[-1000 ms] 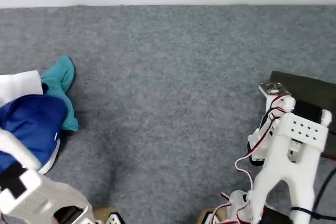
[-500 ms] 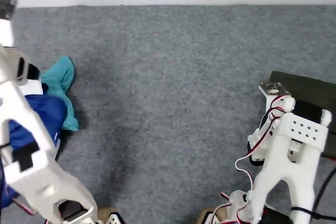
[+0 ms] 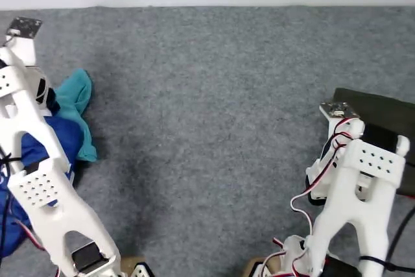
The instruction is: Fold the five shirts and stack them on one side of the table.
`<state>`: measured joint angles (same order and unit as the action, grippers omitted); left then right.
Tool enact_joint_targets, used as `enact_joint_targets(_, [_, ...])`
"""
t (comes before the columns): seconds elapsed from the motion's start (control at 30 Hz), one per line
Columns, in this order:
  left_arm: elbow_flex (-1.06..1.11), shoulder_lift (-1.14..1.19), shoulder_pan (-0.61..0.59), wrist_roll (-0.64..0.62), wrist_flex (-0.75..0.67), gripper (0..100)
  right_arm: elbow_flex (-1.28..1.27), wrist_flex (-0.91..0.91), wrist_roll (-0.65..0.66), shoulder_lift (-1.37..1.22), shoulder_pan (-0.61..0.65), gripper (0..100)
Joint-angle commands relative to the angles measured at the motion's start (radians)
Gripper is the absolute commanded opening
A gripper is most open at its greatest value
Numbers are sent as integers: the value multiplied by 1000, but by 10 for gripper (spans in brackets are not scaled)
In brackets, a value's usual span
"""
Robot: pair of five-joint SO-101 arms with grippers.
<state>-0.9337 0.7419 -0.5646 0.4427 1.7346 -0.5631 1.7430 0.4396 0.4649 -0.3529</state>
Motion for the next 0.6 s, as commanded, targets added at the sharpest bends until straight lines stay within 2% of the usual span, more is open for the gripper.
enact_joint_targets(0.0, [-51,-14,8,-5,20,13,-2,19,-8,31,5,10])
enact_joint_targets(0.13, [-53,-78,0,-6,20,13,-2,25,-8,33,5,10])
enact_joint_targets(0.37, [-54,-387,29,-12,8,13,-2,33,-8,33,7,11])
enact_joint_targets(0.43, [-54,-477,35,-25,-29,13,-2,33,-8,33,7,11])
enact_joint_targets(0.57, [-53,-611,38,-127,-157,13,-2,33,-8,33,12,11])
